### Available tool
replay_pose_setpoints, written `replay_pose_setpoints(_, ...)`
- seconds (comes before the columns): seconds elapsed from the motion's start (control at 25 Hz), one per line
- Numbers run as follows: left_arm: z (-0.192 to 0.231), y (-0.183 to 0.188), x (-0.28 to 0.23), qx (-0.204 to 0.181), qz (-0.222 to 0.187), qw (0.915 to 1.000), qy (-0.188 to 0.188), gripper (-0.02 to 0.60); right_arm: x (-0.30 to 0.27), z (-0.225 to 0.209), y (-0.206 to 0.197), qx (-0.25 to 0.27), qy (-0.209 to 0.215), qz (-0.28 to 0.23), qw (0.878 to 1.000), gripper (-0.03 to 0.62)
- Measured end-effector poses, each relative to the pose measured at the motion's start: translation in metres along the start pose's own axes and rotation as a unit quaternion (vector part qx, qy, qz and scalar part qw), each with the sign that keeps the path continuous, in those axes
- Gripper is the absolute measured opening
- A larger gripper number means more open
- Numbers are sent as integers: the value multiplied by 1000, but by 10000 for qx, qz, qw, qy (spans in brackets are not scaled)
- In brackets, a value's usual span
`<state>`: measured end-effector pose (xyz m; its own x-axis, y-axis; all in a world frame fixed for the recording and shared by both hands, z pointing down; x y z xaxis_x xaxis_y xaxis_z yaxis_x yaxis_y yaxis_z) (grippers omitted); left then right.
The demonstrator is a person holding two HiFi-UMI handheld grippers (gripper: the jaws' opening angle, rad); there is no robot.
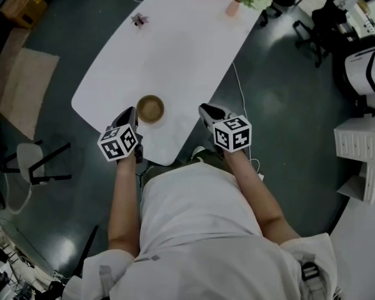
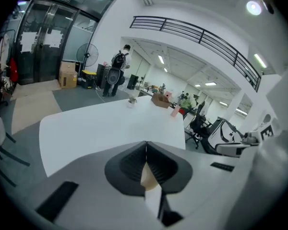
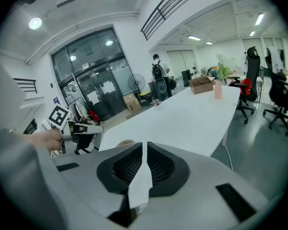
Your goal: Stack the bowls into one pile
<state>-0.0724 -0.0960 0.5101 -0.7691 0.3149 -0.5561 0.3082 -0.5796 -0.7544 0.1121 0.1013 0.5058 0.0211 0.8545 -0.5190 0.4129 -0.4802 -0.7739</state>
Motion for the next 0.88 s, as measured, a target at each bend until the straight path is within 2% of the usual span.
replay_pose_setpoints(0.08,-6,10,9,2,-159,9998,-111,5,-6,11,12,112,145,-79,9998,33)
replay_pose_setpoints(0.24,-19,30,24,-293,-493,9980,-283,5,-16,32,38,295,494,-321,9978,21)
replay_pose_setpoints(0.48,-30,58,48,-569,-1128,9907,-507,5,-21,67,80,569,977,-803,9903,18)
replay_pose_setpoints(0.64,-33,76,64,-808,-1440,9851,-490,5,-24,86,103,764,1213,-1034,9843,17)
replay_pose_setpoints(0.88,-29,101,85,-889,-1970,9753,-459,5,-28,110,125,1148,1532,-1293,9729,11)
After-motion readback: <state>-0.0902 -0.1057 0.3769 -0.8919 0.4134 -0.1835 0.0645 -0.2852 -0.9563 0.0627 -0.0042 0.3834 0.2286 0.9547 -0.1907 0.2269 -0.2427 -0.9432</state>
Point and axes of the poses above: the fingertips, and each gripper's own axes: x backward along the fingers, z to its left, y out of its top, the point moved 4 cm from there along x, backward along the fingers, and after that the axes turned 2 degrees about -z, right-handed, at the moved point
